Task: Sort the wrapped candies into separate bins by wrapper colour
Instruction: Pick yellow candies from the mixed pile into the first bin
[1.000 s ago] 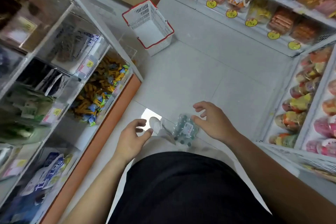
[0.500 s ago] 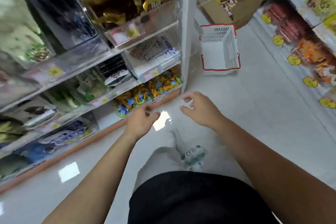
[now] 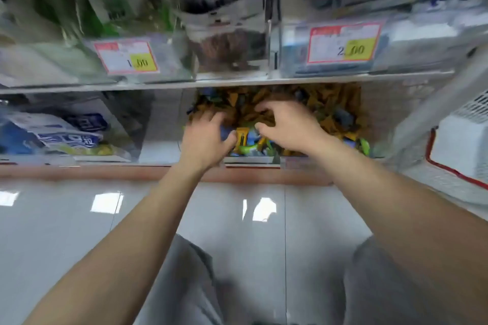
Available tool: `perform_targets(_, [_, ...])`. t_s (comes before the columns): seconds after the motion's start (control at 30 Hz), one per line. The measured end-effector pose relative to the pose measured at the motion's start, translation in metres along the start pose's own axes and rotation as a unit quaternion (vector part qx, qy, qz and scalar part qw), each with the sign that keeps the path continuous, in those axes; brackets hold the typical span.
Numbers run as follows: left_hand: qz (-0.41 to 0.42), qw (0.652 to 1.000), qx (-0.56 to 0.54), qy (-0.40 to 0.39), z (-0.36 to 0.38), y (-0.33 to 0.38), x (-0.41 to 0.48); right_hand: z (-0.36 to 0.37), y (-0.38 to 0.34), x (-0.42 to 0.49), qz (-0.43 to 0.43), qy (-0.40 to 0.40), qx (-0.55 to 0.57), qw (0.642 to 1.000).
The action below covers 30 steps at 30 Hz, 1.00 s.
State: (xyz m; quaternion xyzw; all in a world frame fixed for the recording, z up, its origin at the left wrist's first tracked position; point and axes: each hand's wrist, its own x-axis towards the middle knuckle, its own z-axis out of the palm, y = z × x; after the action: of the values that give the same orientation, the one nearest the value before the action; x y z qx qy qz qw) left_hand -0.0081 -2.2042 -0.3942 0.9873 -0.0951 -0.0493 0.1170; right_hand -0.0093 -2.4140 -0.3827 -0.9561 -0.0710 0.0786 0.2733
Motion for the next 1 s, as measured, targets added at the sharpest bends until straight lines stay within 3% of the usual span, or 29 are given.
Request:
perform_targets(0.17, [0.081,0.990,-0.020,0.114,0.068,-0.052,0.032,0.068,0.028,0.044,-0.139,0.045,-0.199,0.969])
perform_targets(0.23, [0.109,0.984,-0.026,0.141,0.078,-0.063,0.035,0.077,0.031,0.044,-0.151,0.058,-0.226,0.961])
perform_targets(0.37, [0.097,0.977,-0.109,0.155,0.084,-0.073,0.033,0.087,0.027,0.036,-0.132,0.079,-0.179,0.972])
perform_targets(0.53, [0.096,0.977,-0.145,0.121,0.081,-0.075,0.045,0.084,0.015,0.040,-0.124,0.050,-0.197,0.971])
perform_targets(0.63, [0.105,0.978,-0.147,0.100,0.081,-0.075,0.051,0.088,0.016,0.042,-0.108,0.081,-0.187,0.973])
perform_targets(0.77, [0.078,0.975,-0.178,0.104,0.071,-0.068,0.057,0.087,0.033,0.043,-0.106,0.140,-0.027,0.984])
perform_targets(0.87, [0.060,0.984,-0.129,0.103,0.059,-0.061,0.055,0.074,0.042,0.040,-0.083,0.188,0.090,0.974])
perform_targets(1.0, [0.060,0.988,-0.029,0.141,0.056,-0.053,0.038,0.058,0.042,0.034,-0.114,0.201,0.072,0.970])
